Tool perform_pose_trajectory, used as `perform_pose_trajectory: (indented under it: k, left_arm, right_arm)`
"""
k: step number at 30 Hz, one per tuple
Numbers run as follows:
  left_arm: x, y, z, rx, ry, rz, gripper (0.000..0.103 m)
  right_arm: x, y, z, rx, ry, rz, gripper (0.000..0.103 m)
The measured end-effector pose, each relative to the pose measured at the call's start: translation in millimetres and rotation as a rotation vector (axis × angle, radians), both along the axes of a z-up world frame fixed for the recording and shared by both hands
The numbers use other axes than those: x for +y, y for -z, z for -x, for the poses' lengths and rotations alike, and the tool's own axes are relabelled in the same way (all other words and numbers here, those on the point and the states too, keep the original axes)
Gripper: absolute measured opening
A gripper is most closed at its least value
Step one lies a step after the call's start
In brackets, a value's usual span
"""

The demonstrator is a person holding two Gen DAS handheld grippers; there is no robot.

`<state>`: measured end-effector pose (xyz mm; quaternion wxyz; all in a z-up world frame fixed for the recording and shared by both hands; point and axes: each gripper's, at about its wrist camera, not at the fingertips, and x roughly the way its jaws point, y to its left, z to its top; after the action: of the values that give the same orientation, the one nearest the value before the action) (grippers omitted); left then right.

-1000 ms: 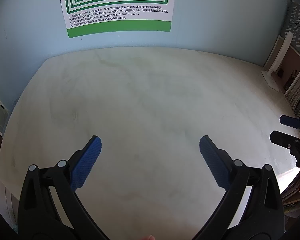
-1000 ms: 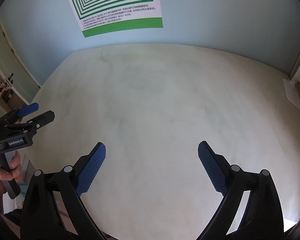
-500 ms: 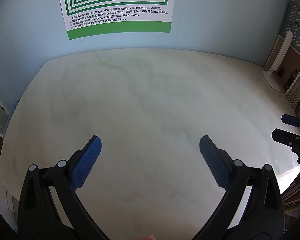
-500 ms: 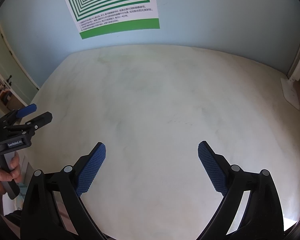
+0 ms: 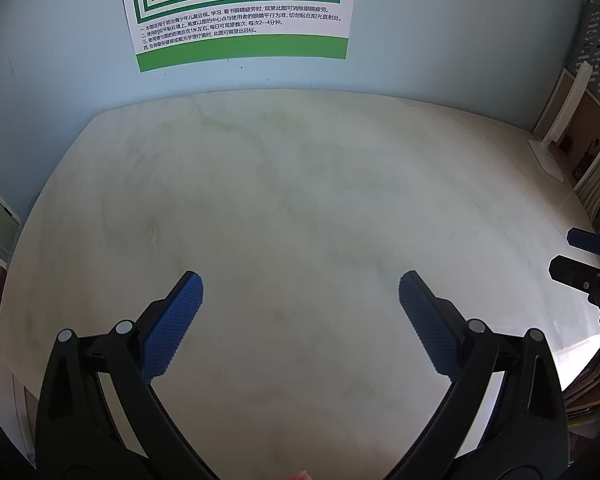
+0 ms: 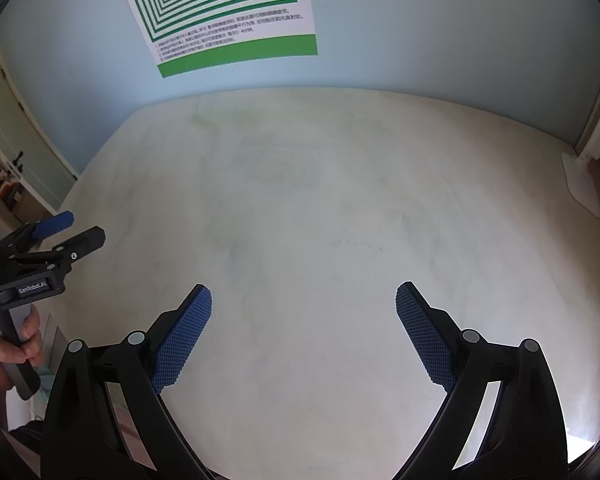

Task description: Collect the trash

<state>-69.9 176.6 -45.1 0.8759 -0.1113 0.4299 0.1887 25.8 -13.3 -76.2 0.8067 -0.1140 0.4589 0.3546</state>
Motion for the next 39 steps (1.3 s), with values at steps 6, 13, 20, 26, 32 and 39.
perform_pose_trajectory:
  k: [6,13,20,26,32,39]
  left_arm:
    - [-0.9,0.0,-1.3,-0.001,0.006,-0.004,0.096]
    - [0.8,1.5,-1.1,-0.002,0.008,0.004,0.096]
    - [2.8,1.3,-1.8,-0.002,0.01,0.006,0.096]
    - [4.1,-0.7,-1.7,-0.006,0.014,0.007,0.096]
    - [5.1,-1.3,-0.8,-0.004,0.014,0.009,0.096]
    - [2.3,-1.3,-4.0,0.013,0.018,-0.008,0.096]
  right_arm:
    - [-0.8,1.4,-1.8,0.004,0.006,0.002,0.093]
    - [-3.3,1.5,-1.7,0.002,0.009,0.0,0.093]
    - [-4.7,1.6,-1.3,0.001,0.011,-0.001,0.093]
    - [-4.5,1.6,-0.8,0.001,0.011,-0.001,0.093]
    - [-3.7,2.7,-1.5,0.004,0.01,0.004,0.093]
    - [-2.3,4.7,-1.8,0.008,0.005,0.005,0.093]
